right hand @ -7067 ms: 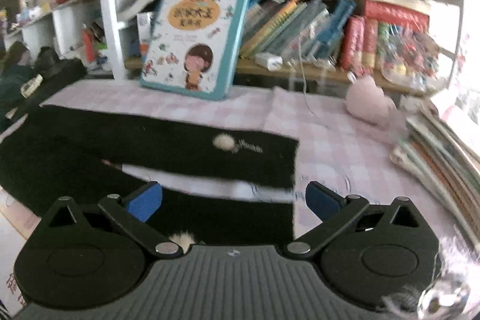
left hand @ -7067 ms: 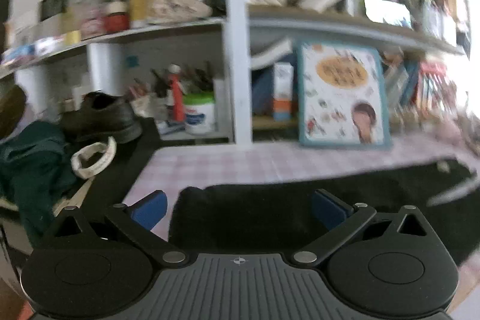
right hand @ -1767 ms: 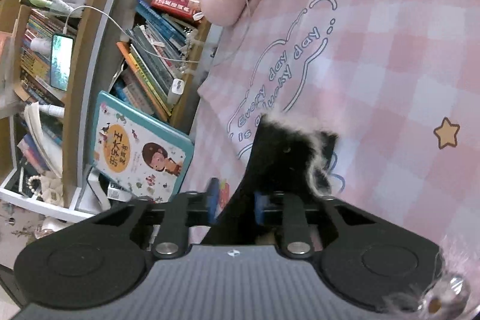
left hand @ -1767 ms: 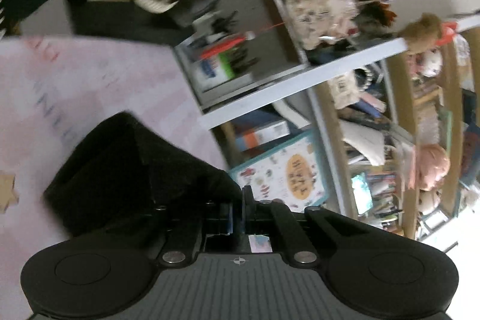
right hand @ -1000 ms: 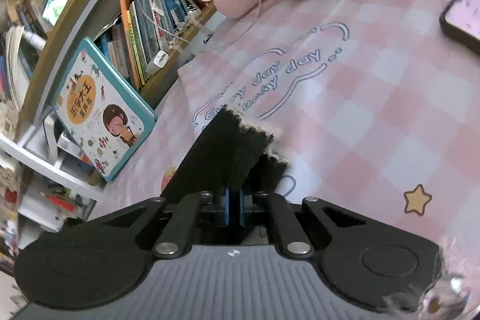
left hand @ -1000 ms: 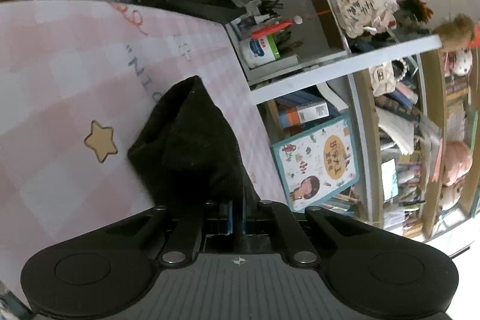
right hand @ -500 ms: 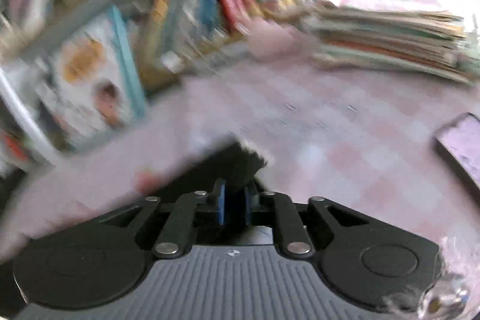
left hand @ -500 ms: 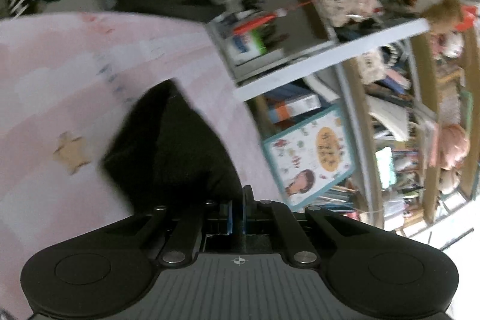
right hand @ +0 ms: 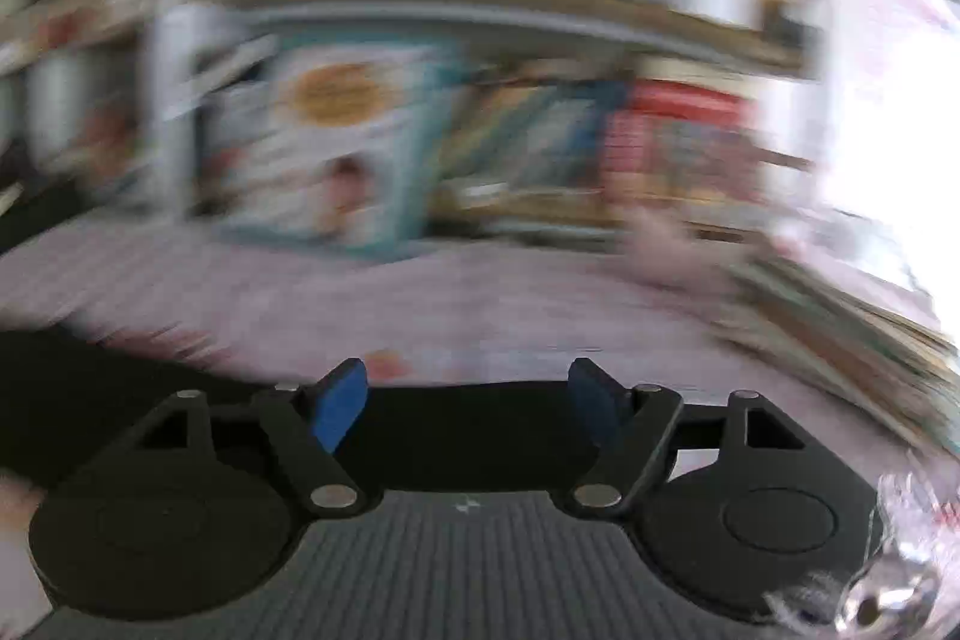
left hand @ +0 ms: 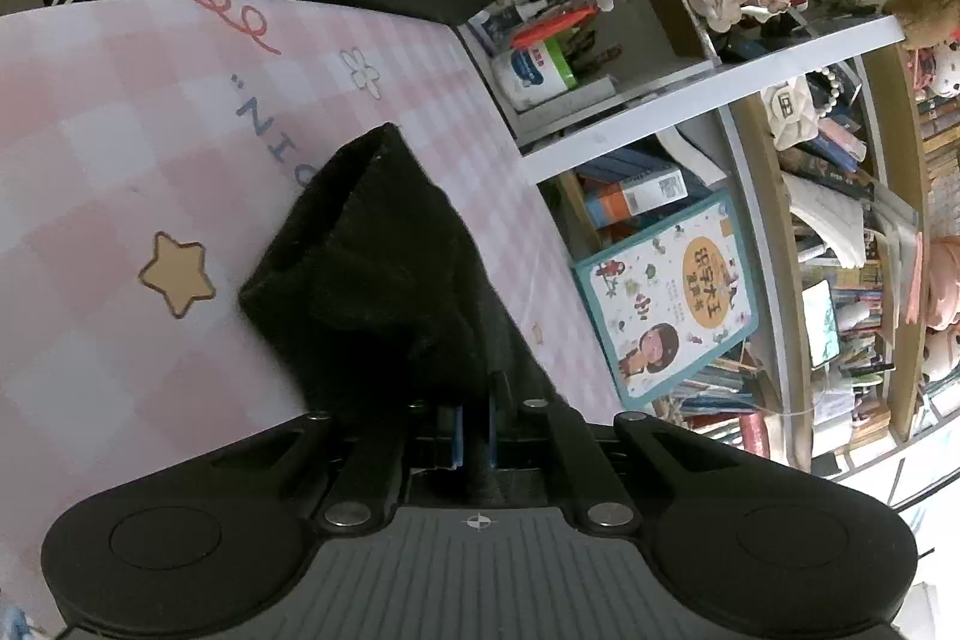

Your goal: Fold clothes

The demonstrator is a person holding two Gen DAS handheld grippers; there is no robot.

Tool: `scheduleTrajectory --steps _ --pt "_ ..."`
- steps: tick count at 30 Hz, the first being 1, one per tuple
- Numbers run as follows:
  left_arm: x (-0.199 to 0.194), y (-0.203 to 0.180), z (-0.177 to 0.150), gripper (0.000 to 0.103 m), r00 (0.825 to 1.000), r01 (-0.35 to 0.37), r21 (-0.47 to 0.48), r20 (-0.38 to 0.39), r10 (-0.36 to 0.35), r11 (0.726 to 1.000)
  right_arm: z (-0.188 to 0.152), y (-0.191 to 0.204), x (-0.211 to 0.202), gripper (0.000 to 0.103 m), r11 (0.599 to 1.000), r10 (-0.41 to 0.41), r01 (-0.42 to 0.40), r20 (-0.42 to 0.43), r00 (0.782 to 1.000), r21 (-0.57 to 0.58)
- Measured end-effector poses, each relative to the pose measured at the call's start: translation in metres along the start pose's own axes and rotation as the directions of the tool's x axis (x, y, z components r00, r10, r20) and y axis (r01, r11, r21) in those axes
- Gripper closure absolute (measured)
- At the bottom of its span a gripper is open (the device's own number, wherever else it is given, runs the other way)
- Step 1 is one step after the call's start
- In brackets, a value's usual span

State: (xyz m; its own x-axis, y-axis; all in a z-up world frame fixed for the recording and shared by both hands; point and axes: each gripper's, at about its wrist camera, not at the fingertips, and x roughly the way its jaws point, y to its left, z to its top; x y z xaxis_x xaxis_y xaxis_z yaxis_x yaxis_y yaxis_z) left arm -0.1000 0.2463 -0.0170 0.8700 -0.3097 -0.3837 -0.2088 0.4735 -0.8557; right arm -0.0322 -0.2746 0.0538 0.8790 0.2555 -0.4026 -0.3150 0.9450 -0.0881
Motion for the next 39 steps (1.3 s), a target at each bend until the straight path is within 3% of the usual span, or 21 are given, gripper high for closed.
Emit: scheduleTrajectory --steps 4,7,10,13,15,17,19,22,30,33,35,39 --pt "-0.011 -0.040 0.000 0.098 0.996 0.047 0.154 0.063 -0.057 0.987 -0.005 0.025 0.016 0.030 0.993 0.079 -0.084 -0.065 0.995 -0.078" --pt "-0.017 -0.051 0.003 0.097 0.995 0.064 0.185 0.057 -0.076 0.981 -0.009 0.027 0.025 0.030 0.991 0.120 -0.127 -0.122 0.985 -0.051" --pt "-0.011 -0.027 0.006 0.097 0.997 -0.074 0.123 -0.008 0.076 0.990 -0.013 0.023 0.037 0.030 0.988 0.153 -0.156 -0.177 0.972 -0.005" --pt "-0.013 -0.012 0.003 0.082 0.982 -0.176 0.094 -0.052 0.181 0.980 -0.021 0.023 0.038 0.030 0.986 0.166 -0.167 -0.193 0.967 0.014" --pt "-0.024 -0.015 0.000 0.067 0.981 -0.185 0.120 -0.034 0.190 0.975 -0.024 0.022 0.039 0.029 0.985 0.173 -0.171 -0.193 0.966 0.028" --pt "-0.034 -0.020 -0.004 0.039 0.975 -0.220 0.153 -0.006 0.224 0.963 -0.025 0.023 0.040 0.028 0.985 0.173 -0.172 -0.194 0.966 0.023" --pt "-0.041 -0.025 -0.009 0.033 0.963 -0.266 0.186 0.014 0.268 0.946 -0.025 0.026 0.041 0.027 0.986 0.169 -0.169 -0.192 0.967 0.015" --pt "-0.046 -0.030 -0.015 0.033 0.948 -0.312 0.224 0.017 0.317 0.923 -0.027 0.027 0.041 0.026 0.986 0.164 -0.164 -0.181 0.970 0.017" --pt "-0.008 -0.027 -0.010 0.036 0.973 -0.229 0.146 0.030 0.227 0.962 -0.030 0.027 0.039 0.026 0.987 0.159 -0.157 -0.168 0.973 0.026" --pt "0.011 -0.025 -0.002 0.053 0.978 -0.208 0.123 0.044 0.205 0.970 -0.030 0.028 0.039 0.026 0.988 0.156 -0.153 -0.168 0.973 0.030" --pt "0.027 -0.022 0.002 0.075 0.983 -0.182 0.096 0.037 0.179 0.979 -0.029 0.028 0.040 0.025 0.988 0.153 -0.149 -0.171 0.973 0.034" --pt "0.051 -0.017 0.011 0.082 0.992 -0.118 0.024 0.045 0.117 0.993 -0.028 0.030 0.042 0.024 0.989 0.146 -0.141 -0.176 0.974 0.039"
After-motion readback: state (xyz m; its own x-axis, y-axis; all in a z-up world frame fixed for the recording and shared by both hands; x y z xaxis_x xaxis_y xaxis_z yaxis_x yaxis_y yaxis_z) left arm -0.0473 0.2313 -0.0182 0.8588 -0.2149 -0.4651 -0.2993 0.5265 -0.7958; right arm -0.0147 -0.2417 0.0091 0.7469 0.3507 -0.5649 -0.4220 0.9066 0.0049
